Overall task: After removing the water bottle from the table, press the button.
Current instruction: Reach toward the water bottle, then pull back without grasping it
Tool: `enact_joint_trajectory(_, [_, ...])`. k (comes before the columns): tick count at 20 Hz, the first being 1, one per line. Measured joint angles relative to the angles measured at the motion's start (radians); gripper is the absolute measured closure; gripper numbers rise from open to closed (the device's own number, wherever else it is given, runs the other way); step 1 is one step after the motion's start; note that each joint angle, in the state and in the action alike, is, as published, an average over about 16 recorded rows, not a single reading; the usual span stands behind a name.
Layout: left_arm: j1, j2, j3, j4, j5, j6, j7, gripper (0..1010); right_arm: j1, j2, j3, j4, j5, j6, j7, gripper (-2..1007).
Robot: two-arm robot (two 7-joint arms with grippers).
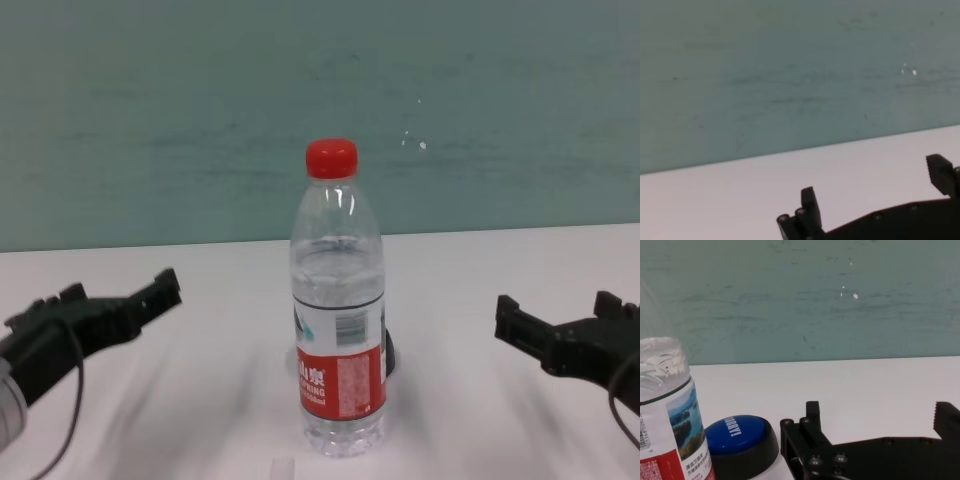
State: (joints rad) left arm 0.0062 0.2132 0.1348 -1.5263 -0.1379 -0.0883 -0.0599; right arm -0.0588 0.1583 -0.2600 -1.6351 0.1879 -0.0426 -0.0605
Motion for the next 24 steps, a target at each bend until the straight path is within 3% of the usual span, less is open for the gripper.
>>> enact_joint_trajectory(10, [0.051,-0.010,-0.043,-0.039,0.004,-0.012,-0.030,7,0.000,0.000,0.000,0.000,0.000,0.000,0.000,3])
enact_joint_trajectory(24, [0.206,-0.036,-0.080,-0.162,0.037,-0.033,-0.062,7,0.000,0.000,0.000,0.000,0.000,0.000,0.000,3])
